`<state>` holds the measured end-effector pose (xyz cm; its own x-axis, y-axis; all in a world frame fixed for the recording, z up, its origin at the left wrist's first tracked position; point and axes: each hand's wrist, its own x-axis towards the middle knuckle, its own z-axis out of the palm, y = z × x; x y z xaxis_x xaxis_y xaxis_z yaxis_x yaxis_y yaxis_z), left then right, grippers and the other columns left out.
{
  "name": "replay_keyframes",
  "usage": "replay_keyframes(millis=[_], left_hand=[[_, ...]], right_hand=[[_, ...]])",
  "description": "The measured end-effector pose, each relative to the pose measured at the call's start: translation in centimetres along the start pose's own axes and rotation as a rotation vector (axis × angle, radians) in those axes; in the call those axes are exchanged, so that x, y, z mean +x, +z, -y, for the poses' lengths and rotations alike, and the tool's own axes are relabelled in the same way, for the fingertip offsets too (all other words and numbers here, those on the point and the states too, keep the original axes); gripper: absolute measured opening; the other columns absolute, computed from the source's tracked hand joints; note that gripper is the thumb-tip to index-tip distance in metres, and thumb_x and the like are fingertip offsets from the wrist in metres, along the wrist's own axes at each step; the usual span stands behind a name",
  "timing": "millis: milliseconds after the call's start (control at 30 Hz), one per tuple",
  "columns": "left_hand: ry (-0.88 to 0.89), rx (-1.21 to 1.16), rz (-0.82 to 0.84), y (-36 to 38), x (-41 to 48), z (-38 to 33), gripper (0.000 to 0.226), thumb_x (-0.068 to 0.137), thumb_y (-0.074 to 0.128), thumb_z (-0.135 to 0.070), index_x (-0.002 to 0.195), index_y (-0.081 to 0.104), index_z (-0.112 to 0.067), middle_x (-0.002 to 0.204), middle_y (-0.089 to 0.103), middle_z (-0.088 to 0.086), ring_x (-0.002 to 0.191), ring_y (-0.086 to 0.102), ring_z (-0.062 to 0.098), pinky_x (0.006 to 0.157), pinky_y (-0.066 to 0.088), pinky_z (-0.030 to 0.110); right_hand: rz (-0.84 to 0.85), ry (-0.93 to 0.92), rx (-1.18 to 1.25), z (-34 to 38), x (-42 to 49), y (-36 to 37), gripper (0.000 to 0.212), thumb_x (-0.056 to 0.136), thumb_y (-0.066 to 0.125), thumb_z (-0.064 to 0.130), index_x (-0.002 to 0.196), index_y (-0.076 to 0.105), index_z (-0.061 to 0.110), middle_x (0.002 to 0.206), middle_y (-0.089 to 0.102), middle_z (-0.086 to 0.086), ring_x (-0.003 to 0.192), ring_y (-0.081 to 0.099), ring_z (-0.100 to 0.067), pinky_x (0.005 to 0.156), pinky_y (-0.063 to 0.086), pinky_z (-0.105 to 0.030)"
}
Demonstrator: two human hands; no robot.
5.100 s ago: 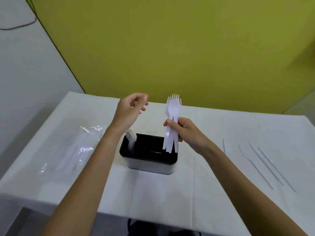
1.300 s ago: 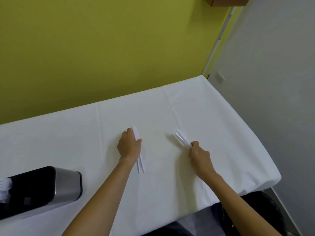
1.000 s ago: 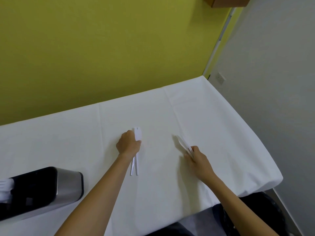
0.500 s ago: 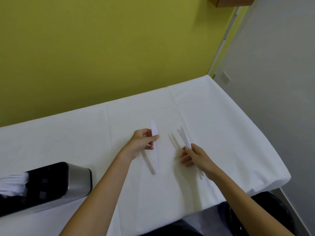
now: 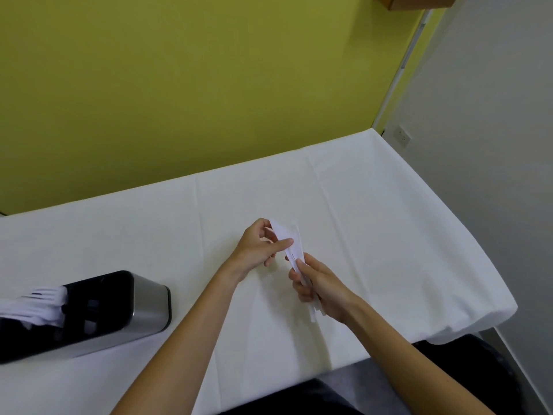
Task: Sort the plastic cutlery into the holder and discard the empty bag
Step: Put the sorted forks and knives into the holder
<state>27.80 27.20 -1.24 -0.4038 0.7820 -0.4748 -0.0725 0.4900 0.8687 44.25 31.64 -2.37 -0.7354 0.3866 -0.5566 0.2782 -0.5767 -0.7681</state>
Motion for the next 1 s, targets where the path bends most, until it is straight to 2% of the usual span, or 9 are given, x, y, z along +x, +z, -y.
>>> replay_keyframes(millis=[133, 233, 433, 567, 633, 700, 767, 900, 1000], left_hand=[[0.070, -0.035, 0.035, -0.3, -0.5, -0.5, 0.025, 0.090, 0.064, -0.024, 0.114, 0.058, -0.018, 0.103, 0.061, 0.010, 0.060, 0.059, 0.015, 0.050, 0.049, 0.027], [0.112, 0.042, 0.101, -0.7, -1.0, -1.2, 0.023, 0.091, 0.062, -0.020, 0.113, 0.061, -0.014, 0.091, 0.062, 0.010, 0.061, 0.057, 0.018, 0.048, 0.048, 0.026], [0.131, 0.115, 0.098, -1.6, -1.5, -2.1, 0.019, 0.088, 0.067, -0.015, 0.102, 0.060, -0.005, 0.073, 0.059, 0.012, 0.055, 0.054, 0.016, 0.046, 0.047, 0.025], [0.127, 0.146, 0.101, -2.4, -2.0, -2.4, 0.018, 0.088, 0.066, -0.017, 0.101, 0.058, -0.007, 0.064, 0.058, 0.009, 0.052, 0.051, 0.019, 0.046, 0.045, 0.026], [0.132, 0.176, 0.123, -3.0, -2.4, -2.7, 0.016, 0.089, 0.066, -0.018, 0.098, 0.057, -0.008, 0.058, 0.056, 0.006, 0.046, 0.048, 0.017, 0.046, 0.043, 0.025], [0.147, 0.208, 0.154, -3.5, -3.0, -3.2, 0.014, 0.089, 0.065, -0.017, 0.096, 0.056, -0.008, 0.055, 0.055, 0.002, 0.042, 0.046, 0.014, 0.045, 0.041, 0.024], [0.172, 0.222, 0.167, -4.2, -3.6, -3.9, 0.014, 0.089, 0.065, -0.015, 0.094, 0.054, -0.008, 0.054, 0.054, -0.002, 0.040, 0.045, 0.012, 0.044, 0.040, 0.022], [0.224, 0.237, 0.144, -6.4, -4.8, -5.7, 0.016, 0.088, 0.067, -0.012, 0.098, 0.056, -0.006, 0.061, 0.054, -0.002, 0.043, 0.046, 0.010, 0.041, 0.039, 0.021], [0.276, 0.243, 0.118, -8.6, -5.9, -6.9, 0.018, 0.085, 0.069, -0.010, 0.100, 0.060, -0.005, 0.070, 0.056, -0.001, 0.048, 0.049, 0.012, 0.041, 0.040, 0.023]], right_hand=[[0.027, -0.020, -0.118, 0.3, -0.6, 0.6, 0.025, 0.101, 0.041, 0.036, 0.103, 0.050, 0.013, 0.065, 0.036, 0.005, 0.052, 0.024, -0.011, 0.048, 0.021, -0.022], [0.083, -0.003, -0.232, 0.9, -0.9, 0.8, 0.022, 0.098, 0.049, 0.031, 0.081, 0.044, 0.017, 0.060, 0.030, 0.005, 0.051, 0.022, -0.011, 0.047, 0.021, -0.022], [0.144, -0.022, -0.355, 1.8, -1.2, 0.7, 0.019, 0.100, 0.046, 0.026, 0.083, 0.041, 0.018, 0.063, 0.041, 0.002, 0.047, 0.034, -0.012, 0.047, 0.035, -0.022], [0.208, -0.008, -0.509, 2.8, -1.1, 1.2, 0.017, 0.098, 0.048, 0.029, 0.091, 0.047, 0.014, 0.073, 0.053, 0.000, 0.062, 0.054, -0.016, 0.065, 0.049, -0.027], [0.213, -0.011, -0.701, 3.4, -0.7, 1.4, 0.027, 0.096, 0.051, 0.035, 0.096, 0.056, 0.009, 0.086, 0.059, 0.000, 0.079, 0.057, -0.011, 0.080, 0.047, -0.024], [0.212, -0.004, -0.881, 4.0, -0.3, 1.6, 0.046, 0.091, 0.054, 0.047, 0.104, 0.061, 0.004, 0.093, 0.058, -0.003, 0.086, 0.052, -0.010, 0.084, 0.043, -0.025], [0.216, 0.015, -0.917, 4.8, -0.1, 2.1, 0.057, 0.084, 0.057, 0.057, 0.105, 0.061, 0.003, 0.085, 0.052, -0.005, 0.077, 0.048, -0.013, 0.074, 0.041, -0.027], [0.278, -0.059, -0.784, 6.3, 0.0, 4.6, 0.027, 0.092, 0.059, 0.035, 0.086, 0.058, 0.009, 0.072, 0.046, -0.005, 0.055, 0.036, -0.012, 0.052, 0.032, -0.020], [0.304, -0.137, -0.806, 7.6, 0.1, 7.1, 0.029, 0.094, 0.058, 0.029, 0.078, 0.055, 0.004, 0.057, 0.042, -0.001, 0.048, 0.034, -0.012, 0.047, 0.030, -0.018]])
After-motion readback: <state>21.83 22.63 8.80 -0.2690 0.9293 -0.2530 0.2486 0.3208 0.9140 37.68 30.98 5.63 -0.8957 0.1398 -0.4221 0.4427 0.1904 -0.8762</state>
